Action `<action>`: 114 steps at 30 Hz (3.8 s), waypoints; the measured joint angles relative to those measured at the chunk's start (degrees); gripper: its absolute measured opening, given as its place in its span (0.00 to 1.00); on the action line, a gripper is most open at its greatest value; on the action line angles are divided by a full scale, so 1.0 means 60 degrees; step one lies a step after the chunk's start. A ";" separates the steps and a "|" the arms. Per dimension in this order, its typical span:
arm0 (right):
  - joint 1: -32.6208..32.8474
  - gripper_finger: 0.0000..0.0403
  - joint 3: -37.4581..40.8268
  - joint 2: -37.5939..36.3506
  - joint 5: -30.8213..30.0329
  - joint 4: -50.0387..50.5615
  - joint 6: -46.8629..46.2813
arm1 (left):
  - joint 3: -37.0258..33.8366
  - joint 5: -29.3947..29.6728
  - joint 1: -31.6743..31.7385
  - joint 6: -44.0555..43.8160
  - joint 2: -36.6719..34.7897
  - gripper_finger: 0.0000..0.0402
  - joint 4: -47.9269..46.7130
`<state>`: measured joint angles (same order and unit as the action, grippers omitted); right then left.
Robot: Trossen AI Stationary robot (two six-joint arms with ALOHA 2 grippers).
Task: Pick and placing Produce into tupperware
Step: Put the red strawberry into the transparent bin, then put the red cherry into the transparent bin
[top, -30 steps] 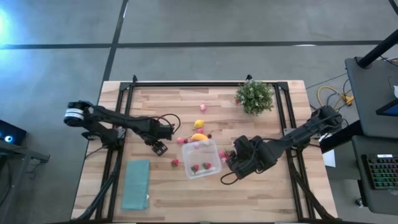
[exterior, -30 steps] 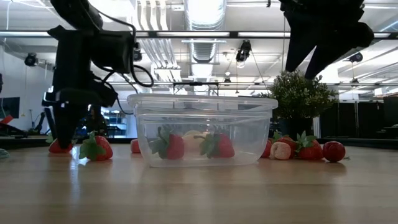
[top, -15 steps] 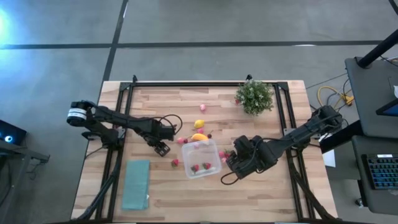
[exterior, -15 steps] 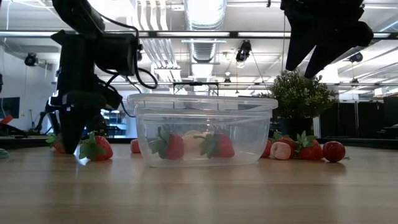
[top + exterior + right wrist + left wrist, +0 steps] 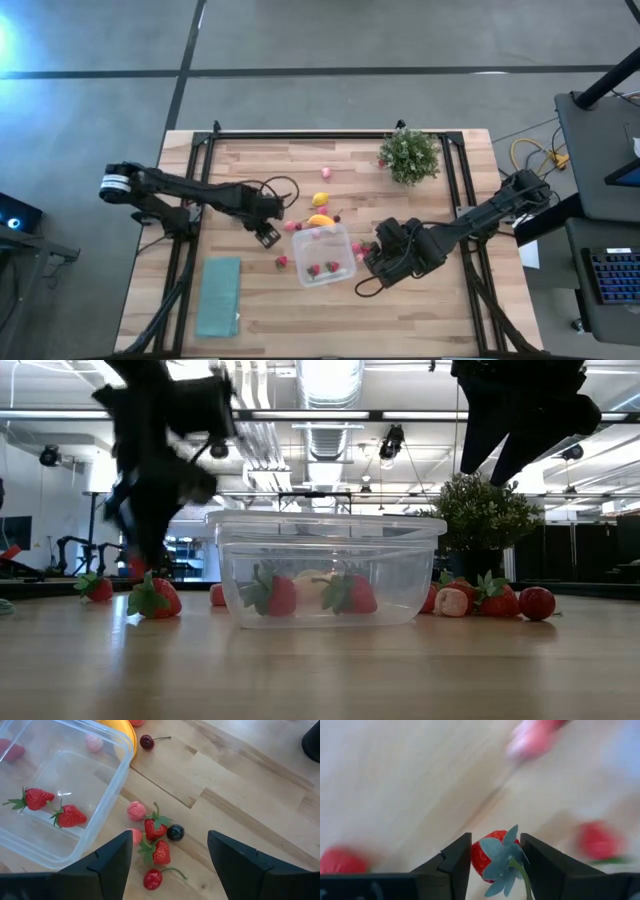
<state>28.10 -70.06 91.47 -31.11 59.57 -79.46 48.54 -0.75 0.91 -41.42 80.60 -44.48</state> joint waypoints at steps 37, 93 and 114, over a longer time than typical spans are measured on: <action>0.0060 0.62 -0.0011 -0.0060 0.1709 0.0913 0.1040 | 0.3067 -0.2035 -0.1475 0.1234 0.1898 0.67 0.3883; 0.0741 0.51 0.1140 0.2271 0.2182 -0.2592 0.4000 | 0.2925 0.2344 -0.1479 0.4060 0.1438 0.68 0.1793; 0.0495 0.25 0.1213 0.2264 0.2182 -0.2776 0.3986 | 0.2925 0.2342 -0.1479 0.4060 0.1438 0.68 0.1791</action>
<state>31.07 -62.78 105.06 -18.02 42.92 -55.54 66.08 13.30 -7.97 -17.06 89.23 -33.74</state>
